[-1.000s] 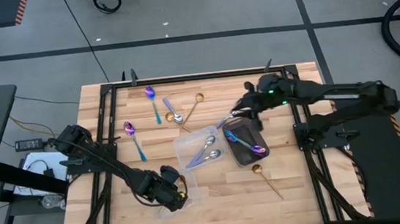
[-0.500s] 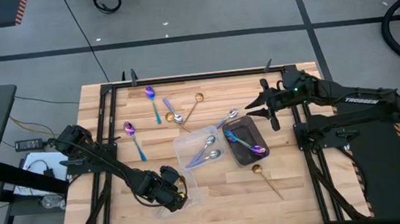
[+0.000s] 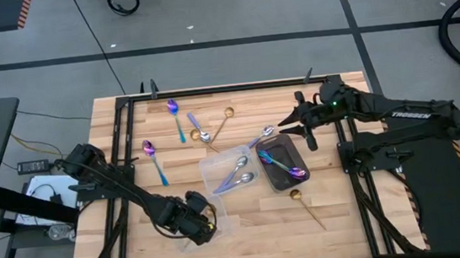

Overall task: Sort silverware by color (type)
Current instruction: Put the gold spoon into the bottom transparent bin

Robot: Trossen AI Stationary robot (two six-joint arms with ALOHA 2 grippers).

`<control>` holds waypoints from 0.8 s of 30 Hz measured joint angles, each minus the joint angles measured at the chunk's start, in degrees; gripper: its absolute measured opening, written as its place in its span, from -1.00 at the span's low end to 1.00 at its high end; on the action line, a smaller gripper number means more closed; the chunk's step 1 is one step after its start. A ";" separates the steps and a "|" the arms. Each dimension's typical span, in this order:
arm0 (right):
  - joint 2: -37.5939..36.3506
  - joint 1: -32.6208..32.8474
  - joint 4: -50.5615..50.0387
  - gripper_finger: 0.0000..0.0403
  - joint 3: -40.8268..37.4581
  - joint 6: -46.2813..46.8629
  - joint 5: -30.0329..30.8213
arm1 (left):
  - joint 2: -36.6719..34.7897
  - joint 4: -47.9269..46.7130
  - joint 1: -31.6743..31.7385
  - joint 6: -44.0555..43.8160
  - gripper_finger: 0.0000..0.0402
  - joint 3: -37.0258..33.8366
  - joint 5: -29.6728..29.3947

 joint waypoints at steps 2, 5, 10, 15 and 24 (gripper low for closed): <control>0.13 0.00 0.36 -0.47 0.00 -0.02 0.00 | -0.22 -0.54 -0.04 2.17 -0.31 2.03 -0.13; 0.11 0.00 1.16 -0.47 0.00 -0.02 0.00 | -0.96 -4.93 0.05 4.50 -0.28 6.08 -0.23; 0.67 0.02 2.81 -0.47 0.00 -0.18 0.00 | -0.97 -19.14 1.49 5.42 -0.29 13.16 -6.02; 2.26 0.02 2.63 -0.47 0.00 -0.20 0.00 | -1.08 -27.21 3.43 6.69 -0.29 14.84 -9.04; 3.87 0.02 3.55 -0.47 -0.02 -0.63 0.00 | -1.72 -32.81 7.68 9.44 -0.29 14.40 -9.36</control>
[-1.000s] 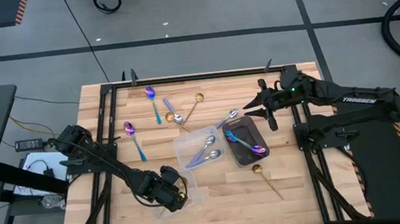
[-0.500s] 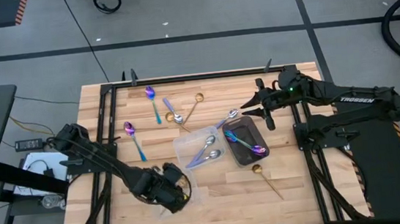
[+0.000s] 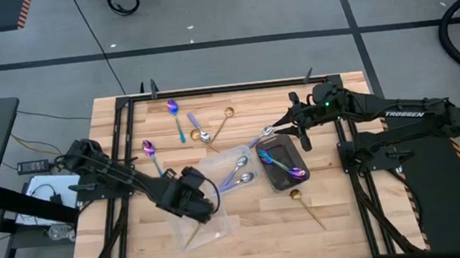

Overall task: Sort silverware by color (type)
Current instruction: Put the gold spoon into the bottom transparent bin

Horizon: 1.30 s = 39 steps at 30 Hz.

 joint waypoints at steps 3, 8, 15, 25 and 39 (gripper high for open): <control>0.04 0.00 0.15 -0.47 0.00 0.02 0.00 | -1.00 -0.13 1.66 0.93 -0.29 -2.46 0.10; 0.07 0.00 0.15 -0.47 0.00 0.02 0.00 | -5.59 0.90 3.42 0.47 -0.29 -8.69 0.10; 0.07 0.00 0.16 -0.47 0.00 0.02 0.00 | -12.80 5.37 4.40 -2.51 -0.29 -16.96 0.02; 0.43 0.00 0.21 -0.47 0.00 0.50 0.04 | -20.15 13.15 4.99 -5.78 -0.29 -28.16 -1.17; 7.94 19.69 -8.14 -0.52 0.04 28.08 22.03 | -20.68 36.65 3.19 28.00 -0.29 -27.73 -20.90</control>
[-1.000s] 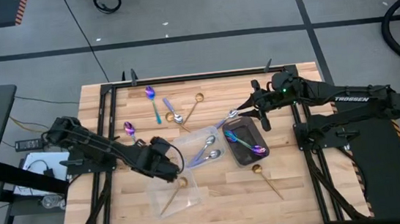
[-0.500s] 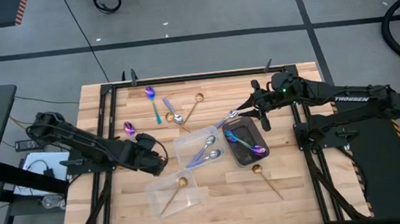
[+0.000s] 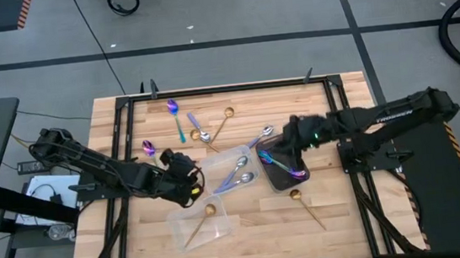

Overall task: Sort silverware by color (type)
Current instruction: Put the gold spoon into the bottom transparent bin

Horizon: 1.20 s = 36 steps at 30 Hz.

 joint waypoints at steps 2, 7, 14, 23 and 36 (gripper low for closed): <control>0.68 3.97 -1.22 -0.53 0.09 5.20 1.01 | 0.02 0.71 -0.27 2.86 -0.29 0.00 -0.18; 3.28 12.27 -8.06 -0.53 0.09 18.58 1.33 | 0.04 4.14 -1.59 8.02 -0.29 -0.01 -0.46; 8.66 22.64 -11.01 -0.53 1.00 36.33 5.47 | -0.67 17.73 -1.47 28.16 -0.29 -0.01 -0.12; 19.26 29.52 -21.60 -0.53 9.74 51.56 4.60 | -4.87 26.30 2.68 40.43 -0.29 0.08 3.50; 35.48 33.40 -28.44 -0.53 13.88 60.03 -3.20 | -4.90 26.71 8.13 38.78 -0.29 0.02 3.64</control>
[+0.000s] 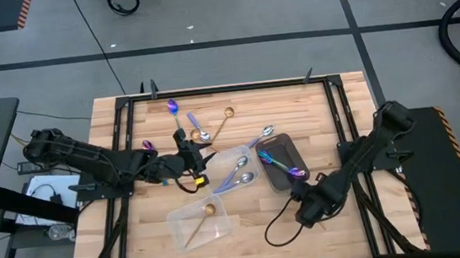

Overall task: Sort silverware by color (type)
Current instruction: Put the gold spoon into the bottom transparent bin

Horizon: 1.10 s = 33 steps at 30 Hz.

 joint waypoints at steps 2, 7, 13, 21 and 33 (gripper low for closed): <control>1.86 -0.03 0.09 -0.52 0.00 -0.12 -0.28 | 0.00 0.01 0.17 -0.32 -0.29 0.00 0.80; 4.82 -0.04 2.13 -0.45 -0.02 -0.08 -0.13 | 0.00 -0.26 0.35 -0.32 -0.29 -0.01 2.39; 5.26 0.48 4.33 -0.29 -0.02 1.23 2.04 | 0.00 -0.57 0.35 -0.32 -0.29 0.00 2.45; 5.26 0.51 4.63 -0.33 -1.21 2.50 2.53 | 0.00 -0.65 0.24 -0.34 -0.29 -0.01 2.54; 4.91 0.92 11.15 -0.84 -5.29 3.81 0.03 | 0.02 -0.68 0.22 -0.29 -0.29 -0.01 5.54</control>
